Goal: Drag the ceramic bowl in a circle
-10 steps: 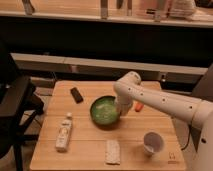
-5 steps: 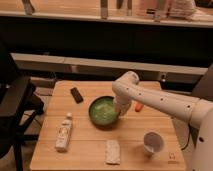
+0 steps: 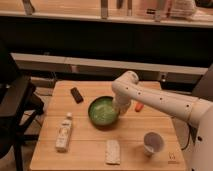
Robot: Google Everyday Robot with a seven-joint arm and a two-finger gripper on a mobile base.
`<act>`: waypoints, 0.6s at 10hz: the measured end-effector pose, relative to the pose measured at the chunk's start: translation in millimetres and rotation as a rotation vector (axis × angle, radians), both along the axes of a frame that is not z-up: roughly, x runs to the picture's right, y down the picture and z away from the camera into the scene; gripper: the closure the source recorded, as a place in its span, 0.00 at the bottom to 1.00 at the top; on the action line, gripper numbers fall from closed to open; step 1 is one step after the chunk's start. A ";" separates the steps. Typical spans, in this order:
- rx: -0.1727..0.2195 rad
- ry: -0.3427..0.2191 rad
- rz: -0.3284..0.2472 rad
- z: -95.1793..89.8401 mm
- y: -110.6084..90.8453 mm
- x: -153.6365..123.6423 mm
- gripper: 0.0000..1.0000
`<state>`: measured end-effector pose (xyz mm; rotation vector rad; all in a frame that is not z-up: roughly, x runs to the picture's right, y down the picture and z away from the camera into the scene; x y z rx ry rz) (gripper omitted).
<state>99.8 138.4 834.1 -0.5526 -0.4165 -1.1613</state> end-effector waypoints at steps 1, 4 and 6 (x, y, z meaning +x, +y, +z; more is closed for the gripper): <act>0.000 -0.009 -0.013 1.4 -0.4 -2.2 0.96; -0.003 -0.022 -0.031 3.8 -2.6 -8.0 0.96; -0.003 -0.023 -0.037 5.8 -4.5 -2.5 0.96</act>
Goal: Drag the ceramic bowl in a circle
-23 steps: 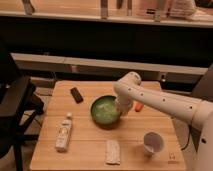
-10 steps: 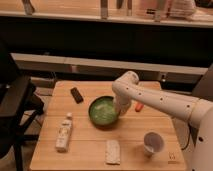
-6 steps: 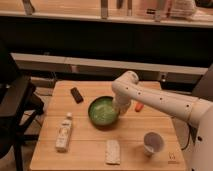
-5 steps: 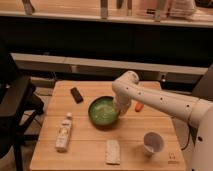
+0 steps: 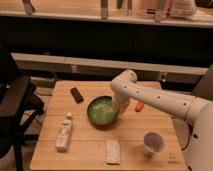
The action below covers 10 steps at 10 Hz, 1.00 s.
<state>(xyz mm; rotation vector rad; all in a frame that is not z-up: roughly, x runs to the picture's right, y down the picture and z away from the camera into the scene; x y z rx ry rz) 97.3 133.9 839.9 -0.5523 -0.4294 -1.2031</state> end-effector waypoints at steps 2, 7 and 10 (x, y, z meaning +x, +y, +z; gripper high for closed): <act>-0.002 -0.005 -0.009 1.2 -1.0 -6.6 0.96; -0.007 -0.010 -0.020 11.1 -8.7 -4.3 0.96; -0.019 0.005 0.000 11.0 -8.5 3.9 0.96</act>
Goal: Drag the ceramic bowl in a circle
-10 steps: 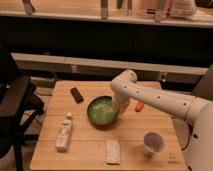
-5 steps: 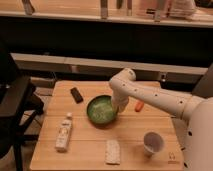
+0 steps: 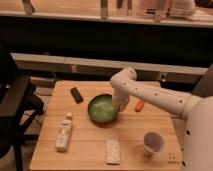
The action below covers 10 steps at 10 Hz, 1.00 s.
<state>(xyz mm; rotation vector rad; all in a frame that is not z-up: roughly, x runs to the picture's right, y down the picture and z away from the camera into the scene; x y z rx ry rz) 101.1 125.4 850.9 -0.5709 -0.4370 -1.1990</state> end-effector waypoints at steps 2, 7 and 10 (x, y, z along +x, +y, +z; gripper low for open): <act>-0.005 0.013 0.003 -0.7 1.3 8.5 0.96; -0.020 0.005 -0.015 -3.9 6.8 8.4 0.96; -0.027 -0.005 -0.037 -4.8 8.7 0.4 0.96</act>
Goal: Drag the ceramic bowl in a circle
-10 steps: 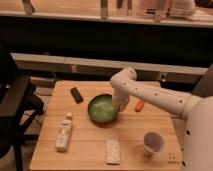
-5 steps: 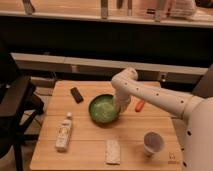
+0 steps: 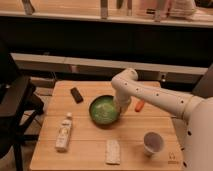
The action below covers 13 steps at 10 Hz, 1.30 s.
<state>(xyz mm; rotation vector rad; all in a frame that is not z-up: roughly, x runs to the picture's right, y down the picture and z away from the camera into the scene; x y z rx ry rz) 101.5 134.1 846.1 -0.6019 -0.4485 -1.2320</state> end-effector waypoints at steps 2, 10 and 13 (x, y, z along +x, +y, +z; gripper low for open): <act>-0.002 -0.008 -0.014 -0.7 0.7 -3.8 0.96; -0.020 -0.024 -0.042 3.9 -8.2 -16.2 0.96; -0.028 -0.017 -0.031 4.9 -10.8 -7.6 0.96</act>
